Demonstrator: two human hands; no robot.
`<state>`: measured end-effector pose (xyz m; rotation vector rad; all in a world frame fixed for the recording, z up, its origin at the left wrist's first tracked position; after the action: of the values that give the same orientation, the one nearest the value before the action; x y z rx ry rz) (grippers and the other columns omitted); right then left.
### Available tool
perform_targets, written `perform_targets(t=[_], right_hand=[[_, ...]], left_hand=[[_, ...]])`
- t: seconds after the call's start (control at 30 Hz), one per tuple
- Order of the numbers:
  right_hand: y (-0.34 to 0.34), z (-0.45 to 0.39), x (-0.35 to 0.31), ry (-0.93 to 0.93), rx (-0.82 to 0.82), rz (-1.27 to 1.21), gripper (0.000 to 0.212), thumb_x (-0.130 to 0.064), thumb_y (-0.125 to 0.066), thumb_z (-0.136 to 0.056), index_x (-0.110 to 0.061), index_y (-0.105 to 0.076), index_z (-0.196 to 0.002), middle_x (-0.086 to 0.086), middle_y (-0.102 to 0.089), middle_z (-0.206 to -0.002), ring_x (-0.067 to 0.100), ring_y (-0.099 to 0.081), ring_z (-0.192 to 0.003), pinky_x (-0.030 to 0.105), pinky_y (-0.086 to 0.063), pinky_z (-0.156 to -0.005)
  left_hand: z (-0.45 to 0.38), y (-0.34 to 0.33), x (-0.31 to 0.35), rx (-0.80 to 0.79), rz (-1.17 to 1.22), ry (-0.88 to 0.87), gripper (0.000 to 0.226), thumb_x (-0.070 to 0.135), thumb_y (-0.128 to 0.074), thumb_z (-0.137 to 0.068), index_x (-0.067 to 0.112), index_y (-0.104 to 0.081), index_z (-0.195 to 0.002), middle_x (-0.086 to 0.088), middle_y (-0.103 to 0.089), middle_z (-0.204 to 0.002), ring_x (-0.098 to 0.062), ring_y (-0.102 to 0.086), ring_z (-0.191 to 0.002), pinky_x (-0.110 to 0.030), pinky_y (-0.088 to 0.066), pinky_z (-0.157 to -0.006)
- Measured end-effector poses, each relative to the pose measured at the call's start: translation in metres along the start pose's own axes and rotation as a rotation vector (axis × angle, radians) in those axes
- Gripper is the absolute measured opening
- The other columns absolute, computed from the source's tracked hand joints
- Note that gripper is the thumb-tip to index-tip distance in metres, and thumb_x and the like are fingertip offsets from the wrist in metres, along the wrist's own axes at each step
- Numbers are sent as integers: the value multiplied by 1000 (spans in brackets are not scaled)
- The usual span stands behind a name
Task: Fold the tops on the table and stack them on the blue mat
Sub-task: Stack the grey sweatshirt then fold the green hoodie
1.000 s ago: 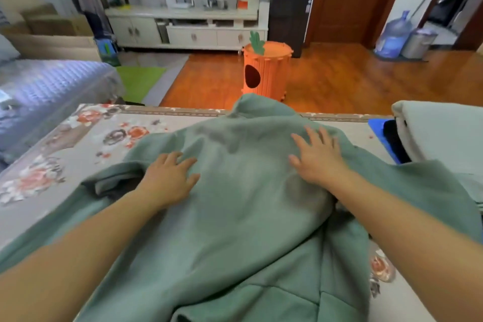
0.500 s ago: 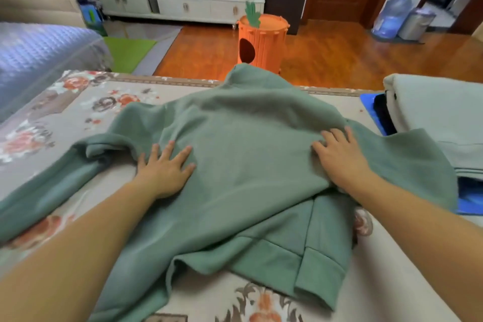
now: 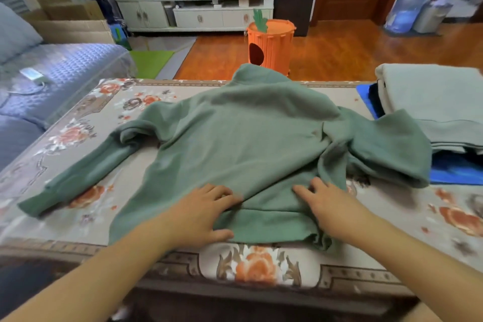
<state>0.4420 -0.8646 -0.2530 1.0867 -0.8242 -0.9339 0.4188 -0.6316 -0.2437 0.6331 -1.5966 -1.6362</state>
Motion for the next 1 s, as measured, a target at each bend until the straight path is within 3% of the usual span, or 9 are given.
perform_targets(t=[0.07,0.17,0.27,0.37,0.5,0.57,0.7,0.87,1.0], right_hand=[[-4,14,24,-97,-88,40,66,-12,-47,-92,-33,-23,-149,12,-50,-124,34,-61,-106,37,-44,-76],[-8,36,58,-281,-89,-114,39,-19,-48,-92,-28,-47,-130,7,-48,-113,33,-54,-113,38,-50,-88],[-5,54,88,-550,33,-207,57,-35,-55,-93,-23,-32,-143,11,-30,-135,39,-39,-121,43,-43,-97],[-25,69,98,-787,-26,-631,93,-35,-64,-91,-20,-1,-158,21,-34,-149,41,-48,-127,43,-44,-101],[6,68,79,-814,265,-1648,28,8,-53,-91,-2,-60,-116,15,-70,-96,24,-71,-76,37,-61,-67],[58,57,64,-668,385,-1933,18,10,-51,-93,-4,-62,-92,9,-68,-72,14,-67,-57,26,-57,-51],[183,37,64,-320,604,-1986,13,-3,-54,-99,-6,-62,-109,8,-74,-94,22,-72,-89,32,-61,-74],[247,19,24,-181,686,-1705,71,-40,-72,-87,-32,-39,-149,-5,-57,-136,12,-60,-119,45,-53,-100],[291,6,-4,-139,884,-1411,117,-52,-83,-72,-47,-1,-156,-15,-16,-164,6,-25,-147,40,-29,-120]], left_hand=[[-7,-2,3,-24,-88,29,76,75,-47,-83,39,-36,-150,8,-42,-139,-18,-44,-125,-38,-40,-107],[-26,6,28,0,-151,-23,76,75,-47,-82,36,-38,-147,2,-43,-130,-22,-44,-119,-39,-41,-101],[-53,9,71,36,-116,-147,75,73,-49,-85,30,-40,-146,-1,-43,-135,-23,-42,-122,-39,-40,-104],[-80,-3,107,-8,7,-158,90,77,-52,-84,23,-31,-153,-4,-41,-143,-27,-39,-130,-43,-37,-110],[-104,-8,144,2,323,-51,122,87,-48,-70,26,5,-162,-4,-22,-160,-25,-24,-146,-43,-29,-119],[-114,17,150,158,452,19,113,82,-47,-72,28,-4,-161,1,-25,-161,-20,-29,-144,-41,-34,-118],[-122,132,93,524,666,194,40,50,-43,-96,22,-63,-117,-4,-71,-111,-31,-65,-101,-42,-53,-84],[-151,255,19,292,1708,356,28,21,-38,-102,4,-61,-104,-16,-69,-96,-28,-69,-87,-36,-60,-73],[-175,344,29,384,1850,196,31,22,-31,-104,1,-55,-105,-19,-63,-85,-28,-64,-73,-35,-58,-66]])
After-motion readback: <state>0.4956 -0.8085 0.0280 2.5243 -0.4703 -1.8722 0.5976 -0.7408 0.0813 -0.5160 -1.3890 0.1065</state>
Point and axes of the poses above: each hand's wrist, its own z-axis away from the middle knuckle, its own y-axis out of the back of the hand, x = y × z, the point moved 9 cm from there along -z, towards the middle knuckle
